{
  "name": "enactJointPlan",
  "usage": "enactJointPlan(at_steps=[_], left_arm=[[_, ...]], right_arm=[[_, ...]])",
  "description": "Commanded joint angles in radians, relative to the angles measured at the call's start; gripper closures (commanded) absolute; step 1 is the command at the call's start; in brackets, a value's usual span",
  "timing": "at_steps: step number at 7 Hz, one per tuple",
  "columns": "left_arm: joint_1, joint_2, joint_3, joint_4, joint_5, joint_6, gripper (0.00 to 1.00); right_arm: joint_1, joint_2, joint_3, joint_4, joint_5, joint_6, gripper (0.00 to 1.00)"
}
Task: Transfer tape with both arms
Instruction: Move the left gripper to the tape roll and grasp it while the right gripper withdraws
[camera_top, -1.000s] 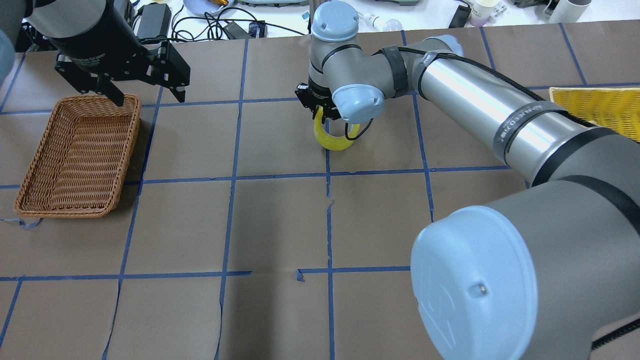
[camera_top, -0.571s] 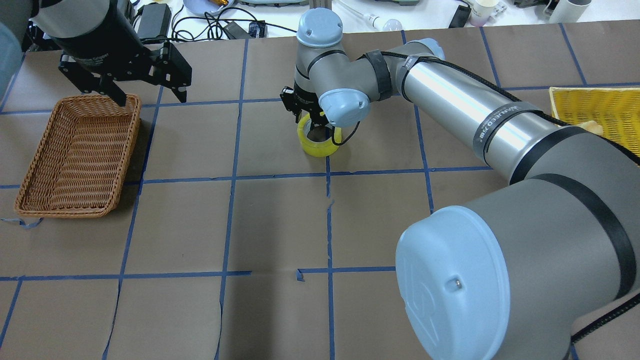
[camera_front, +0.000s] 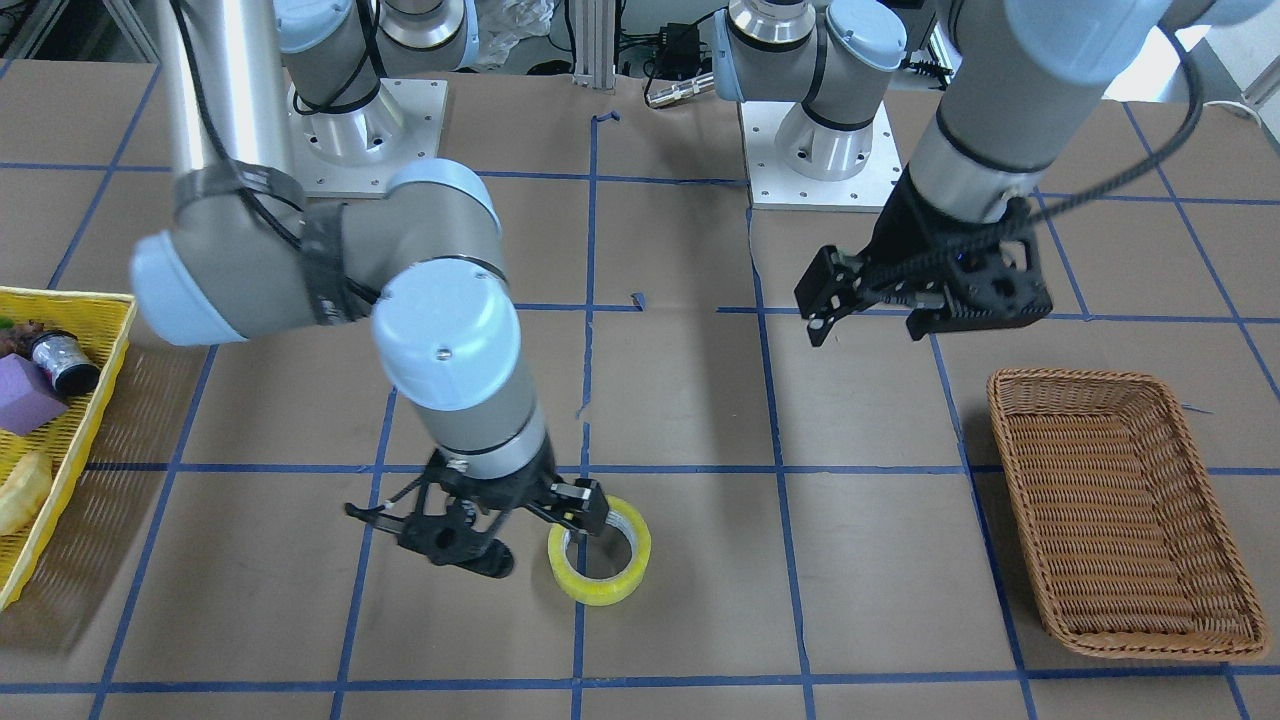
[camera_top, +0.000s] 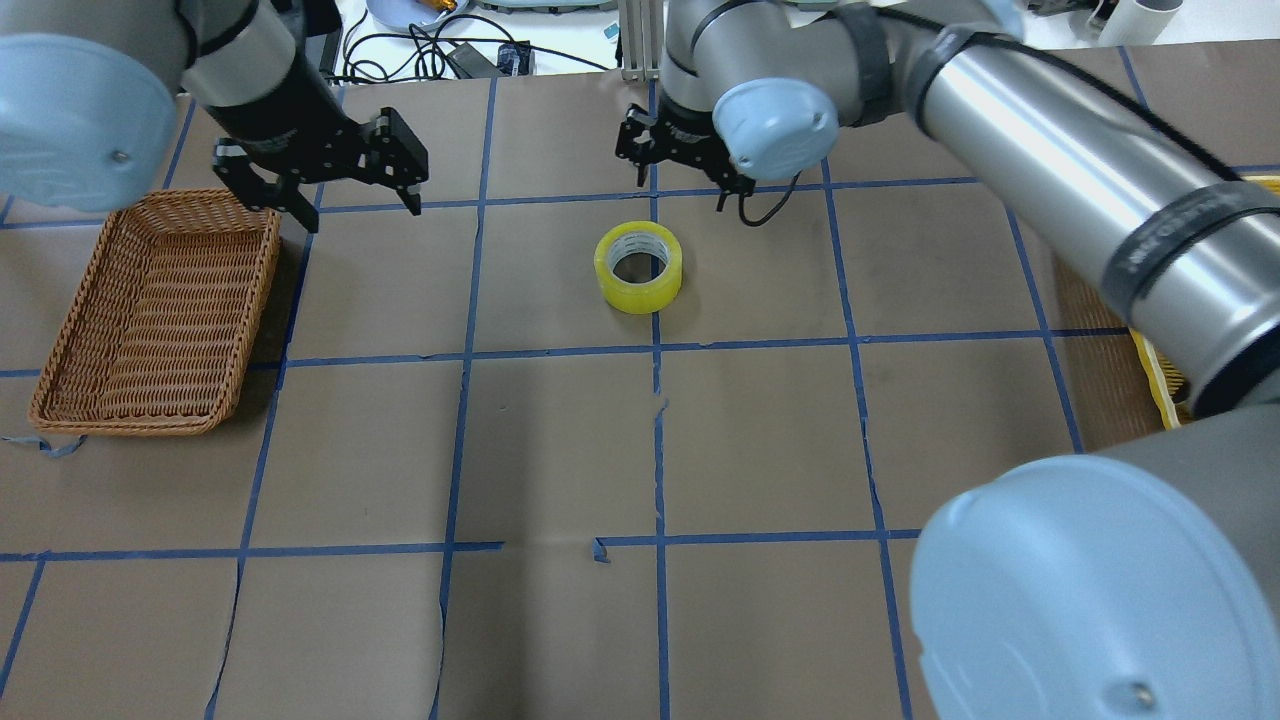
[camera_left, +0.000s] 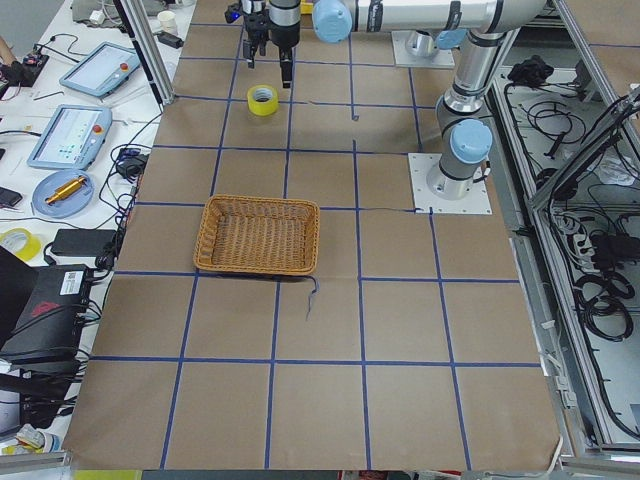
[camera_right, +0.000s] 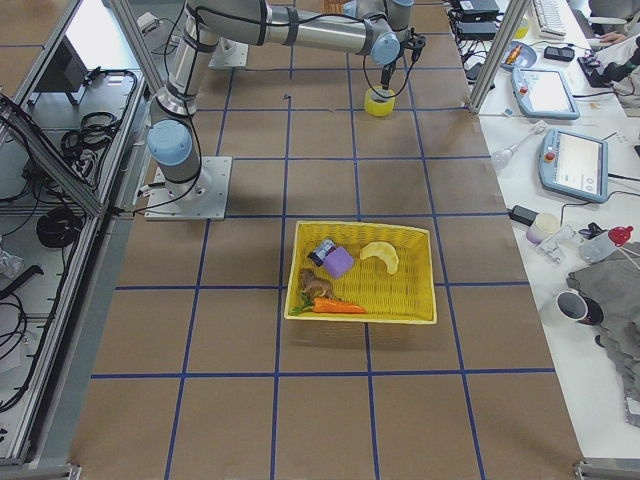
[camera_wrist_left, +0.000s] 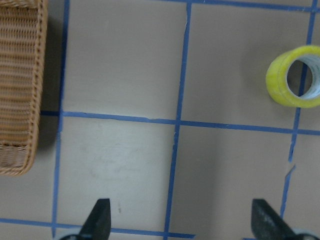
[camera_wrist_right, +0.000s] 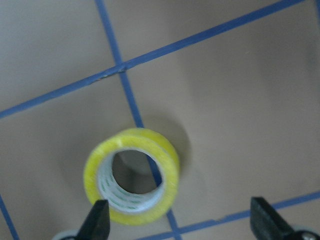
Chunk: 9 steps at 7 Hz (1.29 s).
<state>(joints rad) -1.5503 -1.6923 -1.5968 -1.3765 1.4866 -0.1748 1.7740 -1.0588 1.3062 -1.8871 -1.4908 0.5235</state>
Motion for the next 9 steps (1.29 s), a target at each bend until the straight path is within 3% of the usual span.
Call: enactJointPlan(at_steps=[1,2,3,4,5,6,9], left_arm=[[-0.007,-0.135,-0.104,0.207,-0.069,-0.447,0.00],[-0.008,-0.233,-0.097,0.285,-0.069,-0.623,0.00],[-0.042,-0.318,-0.094,0.368,-0.071,-0.808,0.00],[-0.103,-0.381,-0.075,0.489,-0.071,-0.927,0.00],[-0.131,-0.427,-0.004,0.511,-0.078,-0.956,0.00],[-0.152,-0.449,0.044,0.495,-0.078,-0.953,0.00],[-0.246,-0.469,0.046,0.499,-0.074,-1.008,0.00]], right_arm=[[-0.173,-0.219,0.106,0.201,-0.023,-0.298,0.00],[-0.198,-0.344,0.178,0.267,-0.093,-0.427,0.00],[-0.200,-0.453,0.227,0.419,-0.120,-0.492,0.00],[-0.194,-0.475,0.225,0.436,-0.108,-0.494,0.00],[-0.194,-0.463,0.226,0.424,-0.105,-0.496,0.00],[-0.200,-0.451,0.231,0.425,-0.109,-0.496,0.00],[-0.199,-0.463,0.219,0.433,-0.108,-0.487,0.00]])
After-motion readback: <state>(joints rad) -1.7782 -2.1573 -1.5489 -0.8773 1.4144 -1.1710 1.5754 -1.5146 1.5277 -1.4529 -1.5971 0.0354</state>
